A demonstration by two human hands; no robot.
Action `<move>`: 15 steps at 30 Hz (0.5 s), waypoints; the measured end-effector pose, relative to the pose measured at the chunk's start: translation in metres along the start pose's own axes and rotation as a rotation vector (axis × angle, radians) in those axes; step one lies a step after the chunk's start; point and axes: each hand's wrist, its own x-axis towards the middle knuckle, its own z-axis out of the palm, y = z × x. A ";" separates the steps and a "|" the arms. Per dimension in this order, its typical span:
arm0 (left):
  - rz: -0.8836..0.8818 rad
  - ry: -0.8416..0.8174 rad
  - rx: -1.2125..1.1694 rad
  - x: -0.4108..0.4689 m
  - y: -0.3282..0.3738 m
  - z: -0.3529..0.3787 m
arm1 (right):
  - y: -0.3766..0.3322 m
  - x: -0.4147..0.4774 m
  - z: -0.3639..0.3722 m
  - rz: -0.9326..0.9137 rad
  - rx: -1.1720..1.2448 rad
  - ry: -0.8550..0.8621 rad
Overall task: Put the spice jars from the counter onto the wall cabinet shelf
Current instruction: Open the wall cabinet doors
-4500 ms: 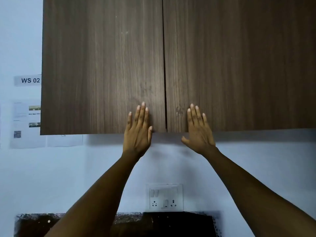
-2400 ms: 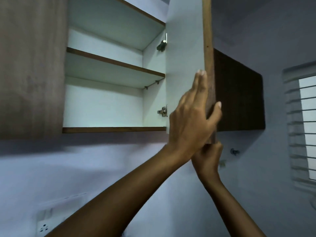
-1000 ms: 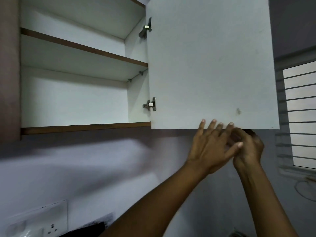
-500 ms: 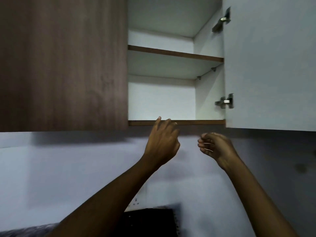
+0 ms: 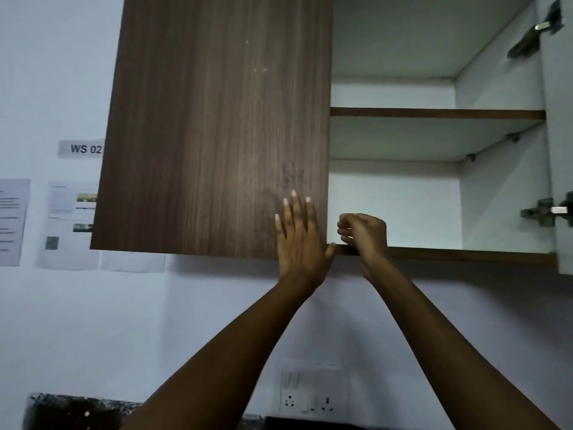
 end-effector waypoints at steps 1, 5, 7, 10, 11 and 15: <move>-0.034 -0.013 -0.005 0.004 0.000 0.001 | -0.002 0.003 0.010 -0.026 -0.017 0.008; -0.092 -0.071 0.001 0.010 0.000 0.004 | -0.006 0.016 0.037 -0.091 -0.062 0.019; -0.091 -0.094 -0.001 0.010 0.000 0.003 | -0.006 0.022 0.044 -0.081 -0.057 -0.014; -0.088 -0.114 -0.015 0.011 0.003 -0.001 | -0.003 0.028 0.046 -0.041 -0.059 -0.064; -0.091 -0.121 -0.023 0.010 0.004 -0.002 | -0.001 0.029 0.044 -0.026 -0.056 -0.079; -0.094 -0.136 -0.034 0.006 0.007 -0.007 | 0.000 0.024 0.036 -0.010 -0.066 -0.123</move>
